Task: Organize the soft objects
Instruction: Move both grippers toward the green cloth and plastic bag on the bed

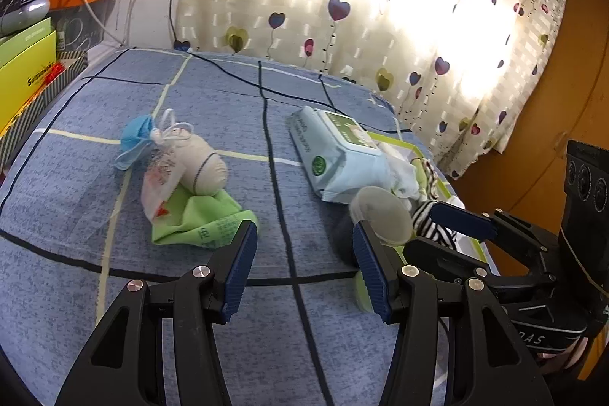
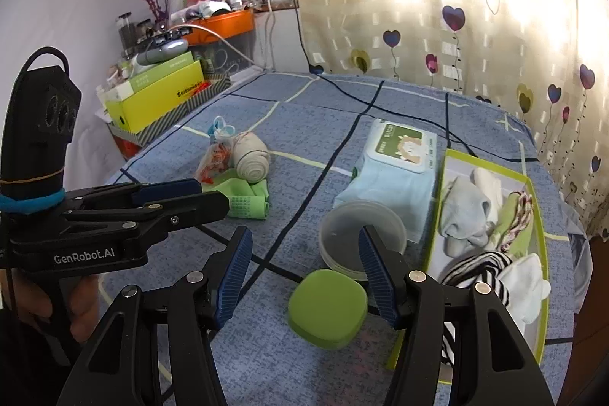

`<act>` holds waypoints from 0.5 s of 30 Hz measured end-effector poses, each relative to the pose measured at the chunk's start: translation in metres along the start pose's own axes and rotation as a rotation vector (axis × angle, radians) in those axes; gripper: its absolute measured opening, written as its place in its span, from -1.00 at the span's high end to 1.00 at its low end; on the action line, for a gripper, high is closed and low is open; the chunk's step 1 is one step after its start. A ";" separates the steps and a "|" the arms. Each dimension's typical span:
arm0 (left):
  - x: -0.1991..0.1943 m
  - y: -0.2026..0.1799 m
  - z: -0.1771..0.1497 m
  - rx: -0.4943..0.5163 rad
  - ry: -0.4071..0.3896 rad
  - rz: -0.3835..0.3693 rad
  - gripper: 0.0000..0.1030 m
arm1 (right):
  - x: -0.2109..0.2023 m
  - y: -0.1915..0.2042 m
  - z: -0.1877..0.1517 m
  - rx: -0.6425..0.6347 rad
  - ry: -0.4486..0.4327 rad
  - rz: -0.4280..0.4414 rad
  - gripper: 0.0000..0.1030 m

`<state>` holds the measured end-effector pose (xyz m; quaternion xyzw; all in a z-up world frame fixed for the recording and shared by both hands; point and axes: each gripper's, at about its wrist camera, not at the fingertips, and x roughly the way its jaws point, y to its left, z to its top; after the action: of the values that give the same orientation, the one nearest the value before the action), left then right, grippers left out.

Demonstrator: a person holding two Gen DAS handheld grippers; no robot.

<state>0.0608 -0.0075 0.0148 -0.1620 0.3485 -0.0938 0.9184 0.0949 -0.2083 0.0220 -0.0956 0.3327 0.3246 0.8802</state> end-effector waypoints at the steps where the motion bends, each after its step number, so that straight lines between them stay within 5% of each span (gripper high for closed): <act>1: 0.000 0.003 0.000 -0.005 0.001 0.003 -0.04 | 0.002 0.001 0.001 -0.001 0.003 0.001 -0.13; 15: -0.008 0.052 0.005 -0.075 -0.016 0.072 -0.04 | 0.026 0.022 0.014 -0.034 0.024 0.043 -0.13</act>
<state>0.0615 0.0441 0.0042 -0.1845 0.3501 -0.0463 0.9172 0.1028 -0.1724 0.0173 -0.1074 0.3398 0.3479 0.8672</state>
